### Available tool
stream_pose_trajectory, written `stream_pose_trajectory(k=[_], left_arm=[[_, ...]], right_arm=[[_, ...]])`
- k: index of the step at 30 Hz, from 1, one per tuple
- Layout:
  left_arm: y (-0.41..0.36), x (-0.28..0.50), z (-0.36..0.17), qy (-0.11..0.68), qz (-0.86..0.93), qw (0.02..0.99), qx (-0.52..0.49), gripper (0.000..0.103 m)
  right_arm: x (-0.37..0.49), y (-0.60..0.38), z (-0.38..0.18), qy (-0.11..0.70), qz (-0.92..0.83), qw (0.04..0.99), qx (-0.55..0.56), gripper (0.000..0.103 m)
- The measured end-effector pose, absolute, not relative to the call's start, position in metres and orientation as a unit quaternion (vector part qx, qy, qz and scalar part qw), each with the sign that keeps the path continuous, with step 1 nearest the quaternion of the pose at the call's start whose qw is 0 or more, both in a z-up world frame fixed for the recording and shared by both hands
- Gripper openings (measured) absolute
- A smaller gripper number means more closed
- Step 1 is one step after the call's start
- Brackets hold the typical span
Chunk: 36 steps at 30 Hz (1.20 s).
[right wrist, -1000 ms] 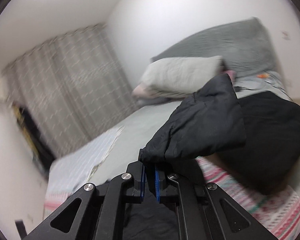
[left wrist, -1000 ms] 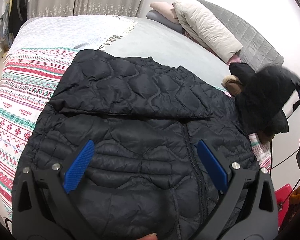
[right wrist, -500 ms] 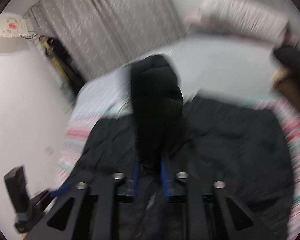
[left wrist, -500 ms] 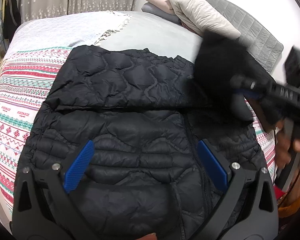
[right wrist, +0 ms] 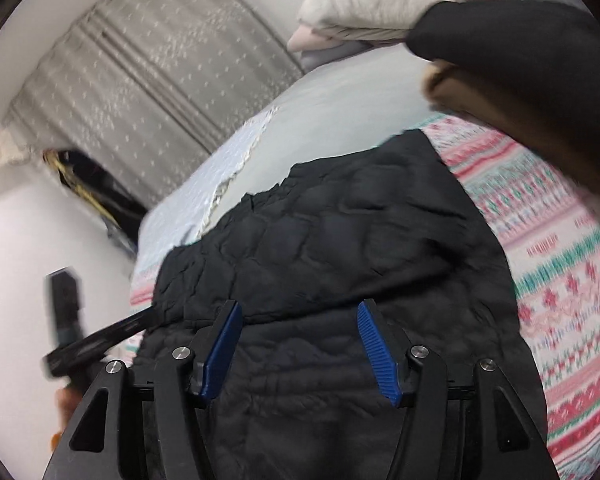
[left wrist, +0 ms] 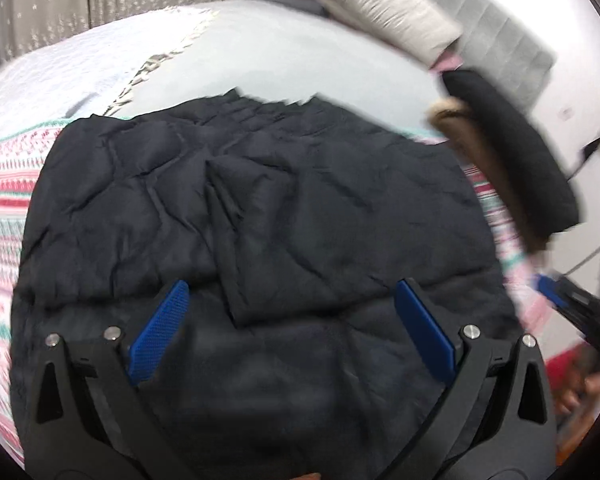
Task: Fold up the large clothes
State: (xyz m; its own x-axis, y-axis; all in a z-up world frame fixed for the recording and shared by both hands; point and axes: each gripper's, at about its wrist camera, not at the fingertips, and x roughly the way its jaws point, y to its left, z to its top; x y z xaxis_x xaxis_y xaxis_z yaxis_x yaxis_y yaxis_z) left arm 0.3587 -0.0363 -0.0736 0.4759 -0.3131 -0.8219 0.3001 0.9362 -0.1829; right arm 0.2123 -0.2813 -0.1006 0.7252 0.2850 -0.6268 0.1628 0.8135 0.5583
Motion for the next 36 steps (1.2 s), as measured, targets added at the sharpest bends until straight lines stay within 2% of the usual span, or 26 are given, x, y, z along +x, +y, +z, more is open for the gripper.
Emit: stream_pose_trajectory(k=[2, 4, 5, 6, 7, 10, 13, 17, 19, 21, 25, 29, 31, 36], left_arm=[[-0.041, 0.382, -0.093, 0.5, -0.14, 0.854, 0.012, 0.097], [-0.044, 0.396, -0.108, 0.513, -0.12, 0.85, 0.013, 0.081], [-0.048, 0.399, -0.109, 0.509, -0.123, 0.852, 0.01, 0.058], [-0.05, 0.399, -0.107, 0.502, -0.129, 0.855, 0.01, 0.018], [-0.055, 0.397, -0.101, 0.492, -0.137, 0.86, 0.012, 0.009], [-0.049, 0.387, -0.073, 0.448, -0.101, 0.888, 0.01, 0.01], [-0.035, 0.387, -0.074, 0.464, -0.011, 0.885, 0.032, 0.022], [-0.032, 0.389, -0.084, 0.471, 0.035, 0.874, 0.115, 0.025], [-0.028, 0.38, -0.07, 0.44, 0.009, 0.894, 0.087, 0.034], [-0.029, 0.371, -0.055, 0.405, -0.031, 0.912, 0.052, 0.055], [-0.049, 0.376, -0.053, 0.385, -0.11, 0.915, 0.043, 0.058], [-0.06, 0.399, -0.098, 0.454, -0.112, 0.883, 0.049, 0.06], [-0.056, 0.397, -0.117, 0.466, -0.116, 0.876, 0.041, 0.066], [-0.048, 0.384, -0.112, 0.477, -0.118, 0.87, 0.037, 0.069]], right_arm=[[0.204, -0.296, -0.111, 0.361, 0.035, 0.872, 0.33, 0.061], [0.21, -0.3, -0.118, 0.367, 0.016, 0.866, 0.34, 0.061], [0.209, -0.303, -0.12, 0.364, 0.009, 0.867, 0.34, 0.061], [0.21, -0.305, -0.122, 0.36, 0.005, 0.868, 0.341, 0.061], [0.211, -0.304, -0.122, 0.359, 0.005, 0.868, 0.343, 0.061], [0.215, -0.3, -0.121, 0.368, -0.003, 0.872, 0.324, 0.061], [0.216, -0.298, -0.118, 0.373, -0.024, 0.881, 0.291, 0.061], [0.223, -0.298, -0.116, 0.379, -0.049, 0.883, 0.272, 0.061], [0.229, -0.298, -0.111, 0.381, -0.056, 0.887, 0.256, 0.061], [0.24, -0.296, -0.109, 0.382, -0.064, 0.891, 0.238, 0.061], [0.271, -0.291, -0.109, 0.393, -0.082, 0.893, 0.205, 0.061], [0.292, -0.293, -0.13, 0.428, -0.092, 0.88, 0.184, 0.061], [0.295, -0.299, -0.148, 0.454, -0.103, 0.867, 0.176, 0.061], [0.274, -0.315, -0.165, 0.455, -0.092, 0.862, 0.204, 0.061]])
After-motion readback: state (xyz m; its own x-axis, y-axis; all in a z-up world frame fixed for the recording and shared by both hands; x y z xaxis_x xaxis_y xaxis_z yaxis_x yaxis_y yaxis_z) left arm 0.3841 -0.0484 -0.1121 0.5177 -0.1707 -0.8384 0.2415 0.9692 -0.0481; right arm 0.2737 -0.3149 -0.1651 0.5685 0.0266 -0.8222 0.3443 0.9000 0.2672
